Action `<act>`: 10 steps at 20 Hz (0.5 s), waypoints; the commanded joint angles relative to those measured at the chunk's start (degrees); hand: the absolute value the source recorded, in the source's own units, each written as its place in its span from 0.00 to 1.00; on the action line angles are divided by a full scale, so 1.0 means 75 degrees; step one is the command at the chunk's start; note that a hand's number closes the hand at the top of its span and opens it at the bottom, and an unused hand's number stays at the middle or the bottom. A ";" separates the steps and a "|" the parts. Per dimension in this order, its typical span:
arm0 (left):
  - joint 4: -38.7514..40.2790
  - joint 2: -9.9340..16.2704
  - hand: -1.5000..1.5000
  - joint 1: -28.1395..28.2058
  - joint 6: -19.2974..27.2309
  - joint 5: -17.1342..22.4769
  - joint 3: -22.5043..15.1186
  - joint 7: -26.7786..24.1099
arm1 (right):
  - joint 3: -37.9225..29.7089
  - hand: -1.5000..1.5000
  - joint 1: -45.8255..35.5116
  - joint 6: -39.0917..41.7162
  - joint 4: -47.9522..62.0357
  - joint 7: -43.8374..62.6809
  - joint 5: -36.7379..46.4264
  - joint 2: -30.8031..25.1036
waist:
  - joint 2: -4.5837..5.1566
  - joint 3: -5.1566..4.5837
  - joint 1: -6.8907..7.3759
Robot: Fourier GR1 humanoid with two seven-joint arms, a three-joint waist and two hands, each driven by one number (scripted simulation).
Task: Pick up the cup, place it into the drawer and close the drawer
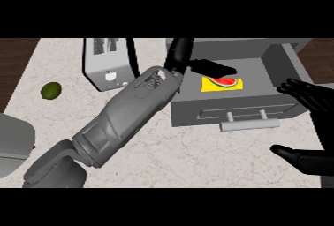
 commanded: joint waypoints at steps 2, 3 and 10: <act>-0.0281 -0.0001 0.00 -0.0060 -0.0168 0.0159 0.0453 -0.0230 | -0.0047 1.00 0.0432 0.0365 -0.0731 0.0362 -0.0137 -0.0408 | -0.0090 -0.0008 0.0327; -0.0165 -0.0001 0.00 -0.0300 -0.0064 0.0236 0.0506 -0.0094 | 0.0031 1.00 0.0089 0.0466 -0.0334 0.0104 0.0293 -0.0583 | -0.0058 -0.0005 0.0319; -0.0791 0.0940 0.00 0.0304 -0.0533 0.0314 0.1119 0.0097 | 0.0144 1.00 0.0869 0.0953 -0.0986 0.0143 0.1255 -0.1208 | -0.0112 -0.0010 0.0521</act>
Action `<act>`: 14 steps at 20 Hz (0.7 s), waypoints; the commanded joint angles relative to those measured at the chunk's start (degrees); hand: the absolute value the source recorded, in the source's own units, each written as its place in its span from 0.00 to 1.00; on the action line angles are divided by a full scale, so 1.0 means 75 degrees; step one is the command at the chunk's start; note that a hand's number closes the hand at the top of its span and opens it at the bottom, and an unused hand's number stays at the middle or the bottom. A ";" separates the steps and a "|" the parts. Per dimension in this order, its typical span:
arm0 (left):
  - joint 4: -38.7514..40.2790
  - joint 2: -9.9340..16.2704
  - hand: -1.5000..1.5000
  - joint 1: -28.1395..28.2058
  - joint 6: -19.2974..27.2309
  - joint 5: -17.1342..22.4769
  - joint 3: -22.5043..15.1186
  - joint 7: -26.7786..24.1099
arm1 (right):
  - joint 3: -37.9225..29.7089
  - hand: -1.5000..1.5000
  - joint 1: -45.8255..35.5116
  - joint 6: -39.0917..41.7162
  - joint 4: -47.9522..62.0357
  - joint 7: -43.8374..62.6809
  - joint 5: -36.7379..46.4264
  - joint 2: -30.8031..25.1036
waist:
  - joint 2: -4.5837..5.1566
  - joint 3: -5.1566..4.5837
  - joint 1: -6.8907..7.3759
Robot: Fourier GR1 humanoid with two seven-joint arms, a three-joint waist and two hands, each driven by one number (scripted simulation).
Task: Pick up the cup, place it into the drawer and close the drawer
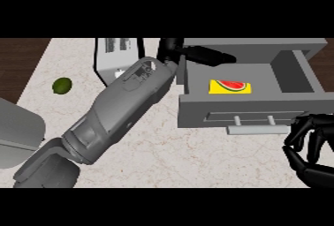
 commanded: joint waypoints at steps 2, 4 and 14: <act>-0.0761 0.0601 0.00 0.0427 -0.0165 0.0044 0.0314 0.0441 | 0.0369 1.00 0.0560 -0.0148 -0.0549 -0.0113 0.1302 -0.0011 | -0.0048 -0.0001 0.0159; -0.1024 0.0855 0.00 0.0868 -0.0311 -0.0071 0.0309 0.0277 | 0.0885 1.00 0.0274 -0.0608 -0.0314 -0.0081 0.2158 0.0334 | -0.0030 -0.0003 0.0234; -0.3737 0.2167 0.00 0.2744 -0.0401 -0.0006 0.0733 0.1110 | 0.1426 1.00 -0.0852 -0.1285 0.1483 -0.0525 0.3983 0.0366 | -0.0021 0.0002 0.0334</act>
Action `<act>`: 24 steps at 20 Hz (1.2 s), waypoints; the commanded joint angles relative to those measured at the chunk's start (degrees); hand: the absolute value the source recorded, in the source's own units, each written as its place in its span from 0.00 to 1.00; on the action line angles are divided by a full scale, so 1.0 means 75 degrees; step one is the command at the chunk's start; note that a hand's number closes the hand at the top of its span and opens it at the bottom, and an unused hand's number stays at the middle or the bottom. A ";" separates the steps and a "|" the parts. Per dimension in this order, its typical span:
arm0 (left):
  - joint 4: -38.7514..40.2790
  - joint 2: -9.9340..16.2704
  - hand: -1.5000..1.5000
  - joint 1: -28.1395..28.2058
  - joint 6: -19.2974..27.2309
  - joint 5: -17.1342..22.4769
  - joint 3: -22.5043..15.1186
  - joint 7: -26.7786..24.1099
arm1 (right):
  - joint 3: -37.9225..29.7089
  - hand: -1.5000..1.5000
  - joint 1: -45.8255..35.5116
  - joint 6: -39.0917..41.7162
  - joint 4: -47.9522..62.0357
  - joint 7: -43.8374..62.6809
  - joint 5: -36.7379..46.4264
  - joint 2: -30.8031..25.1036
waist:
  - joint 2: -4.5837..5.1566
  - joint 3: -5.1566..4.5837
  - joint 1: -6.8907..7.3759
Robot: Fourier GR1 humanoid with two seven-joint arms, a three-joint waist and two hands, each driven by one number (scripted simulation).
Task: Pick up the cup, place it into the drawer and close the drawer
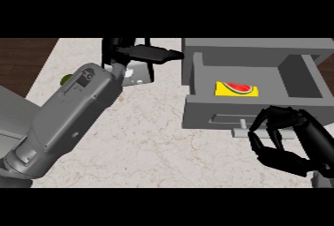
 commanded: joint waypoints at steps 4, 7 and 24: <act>-0.1483 0.0794 0.00 0.1278 -0.0228 0.0112 0.0229 0.0359 | 0.0819 1.00 -0.0773 -0.0347 0.1411 -0.0437 0.2024 -0.0403 | 0.0015 0.0001 0.0151; -0.2183 0.1130 0.00 0.1683 -0.0241 0.0118 0.0301 0.0570 | 0.1265 1.00 -0.0777 -0.0581 0.1836 -0.0601 0.2909 -0.0556 | -0.0004 0.0002 0.0111; -0.3217 0.2290 0.00 0.4431 -0.1938 0.0222 0.1501 -0.0287 | 0.0654 1.00 -0.4950 -0.3053 0.9550 -0.2524 0.4474 0.0556 | 0.0131 0.0010 0.0171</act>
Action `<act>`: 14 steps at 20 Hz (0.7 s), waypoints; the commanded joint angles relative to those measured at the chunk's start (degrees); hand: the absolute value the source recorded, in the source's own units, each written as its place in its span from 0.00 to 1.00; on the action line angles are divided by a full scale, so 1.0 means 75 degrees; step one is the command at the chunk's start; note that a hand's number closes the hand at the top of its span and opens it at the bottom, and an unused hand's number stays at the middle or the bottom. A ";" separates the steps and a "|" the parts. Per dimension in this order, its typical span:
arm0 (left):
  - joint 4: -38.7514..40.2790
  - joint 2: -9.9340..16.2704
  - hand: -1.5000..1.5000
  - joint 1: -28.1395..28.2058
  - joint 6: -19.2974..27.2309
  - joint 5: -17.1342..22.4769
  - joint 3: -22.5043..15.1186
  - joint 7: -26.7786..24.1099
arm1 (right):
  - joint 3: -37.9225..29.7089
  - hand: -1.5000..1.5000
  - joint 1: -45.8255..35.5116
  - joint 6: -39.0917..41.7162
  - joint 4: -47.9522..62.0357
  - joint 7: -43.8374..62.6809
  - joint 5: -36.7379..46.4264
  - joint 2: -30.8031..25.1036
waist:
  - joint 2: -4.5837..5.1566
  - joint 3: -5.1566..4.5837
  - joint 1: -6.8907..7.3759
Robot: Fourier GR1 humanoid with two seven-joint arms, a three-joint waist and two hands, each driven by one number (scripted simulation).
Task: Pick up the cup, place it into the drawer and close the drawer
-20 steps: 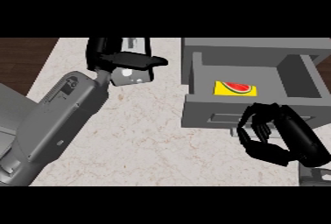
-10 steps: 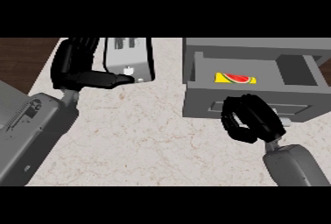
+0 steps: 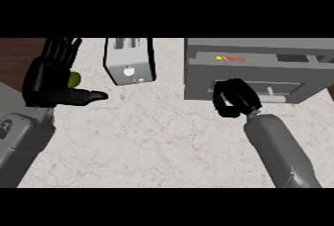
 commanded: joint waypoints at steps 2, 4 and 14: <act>-0.0080 0.0055 0.00 0.0440 -0.0383 -0.0020 0.0319 -0.0254 | -0.0581 1.00 -0.1439 -0.0276 0.2480 -0.0703 -0.0005 -0.0037 | 0.0061 0.0010 0.0044; -0.0160 0.0196 0.00 0.0477 -0.0639 0.0092 0.0412 -0.0192 | -0.0822 1.00 -0.1685 -0.0333 0.3134 -0.0986 -0.0095 -0.0231 | 0.0109 0.0015 0.0152; -0.0064 -0.0166 0.00 0.0495 -0.0991 0.0100 0.0247 -0.0178 | -0.1501 1.00 -0.2903 0.0098 0.4489 -0.1261 -0.0475 -0.0800 | 0.0278 0.0029 0.0395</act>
